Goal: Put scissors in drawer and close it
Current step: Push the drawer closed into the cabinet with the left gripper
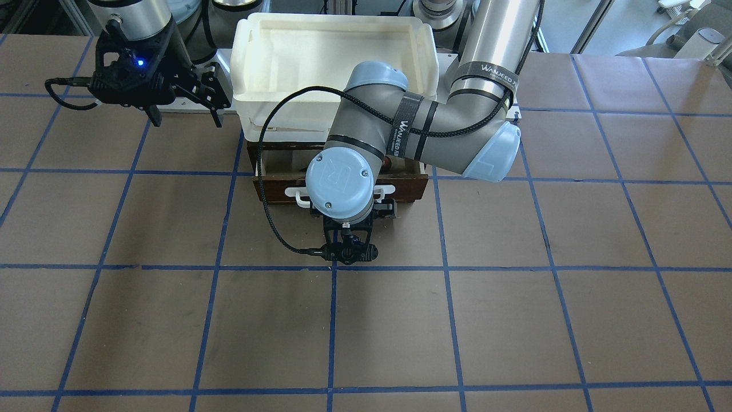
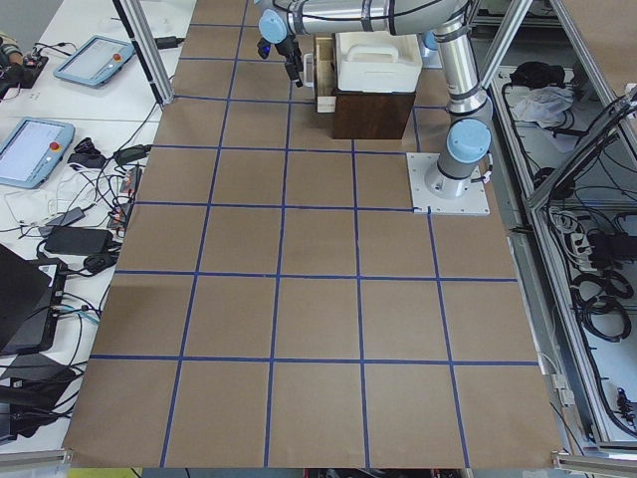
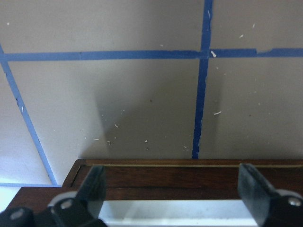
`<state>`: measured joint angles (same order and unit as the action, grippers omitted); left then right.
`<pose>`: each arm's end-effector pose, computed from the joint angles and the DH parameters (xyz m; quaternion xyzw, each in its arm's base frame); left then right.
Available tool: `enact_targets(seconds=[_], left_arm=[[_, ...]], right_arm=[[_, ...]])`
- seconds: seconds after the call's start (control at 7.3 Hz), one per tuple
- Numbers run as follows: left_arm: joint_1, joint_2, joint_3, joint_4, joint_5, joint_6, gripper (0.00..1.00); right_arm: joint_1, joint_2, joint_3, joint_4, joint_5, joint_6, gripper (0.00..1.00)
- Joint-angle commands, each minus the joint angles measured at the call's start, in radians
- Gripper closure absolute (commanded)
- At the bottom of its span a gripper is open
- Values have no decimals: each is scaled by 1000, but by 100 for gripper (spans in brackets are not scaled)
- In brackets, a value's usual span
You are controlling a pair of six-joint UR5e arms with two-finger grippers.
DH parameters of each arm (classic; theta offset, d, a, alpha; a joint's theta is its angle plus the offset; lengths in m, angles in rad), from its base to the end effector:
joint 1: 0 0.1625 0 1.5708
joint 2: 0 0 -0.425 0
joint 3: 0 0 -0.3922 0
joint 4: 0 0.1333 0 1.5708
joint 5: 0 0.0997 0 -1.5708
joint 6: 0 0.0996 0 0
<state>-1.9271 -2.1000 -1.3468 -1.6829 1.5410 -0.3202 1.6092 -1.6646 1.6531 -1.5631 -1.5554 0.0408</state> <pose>-0.3507 -0.5517 0.2801 0.0146 0.9781 0.2002 0.0550 0.1521 -0.4469 0.4909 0.0012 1.0000 -0.0016 0.0078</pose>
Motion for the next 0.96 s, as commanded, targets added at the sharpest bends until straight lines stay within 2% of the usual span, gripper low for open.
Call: enact_targets(seconds=[0.0,0.55,0.68,0.82], left_arm=[[-1,15,-46,-40,-7,4,0],[-32,60,-72,-83,-7,3,0],[-32,66,-71,-66,-9,1,0],[-20,66,-63,10,-7,-2,0]], right_arm=[[0,-1,1,0,0,-2,0],[-2,0,1,0,0,-4,0],[-2,0,1,0,0,-4,0],[-2,0,1,0,-2,-4,0]])
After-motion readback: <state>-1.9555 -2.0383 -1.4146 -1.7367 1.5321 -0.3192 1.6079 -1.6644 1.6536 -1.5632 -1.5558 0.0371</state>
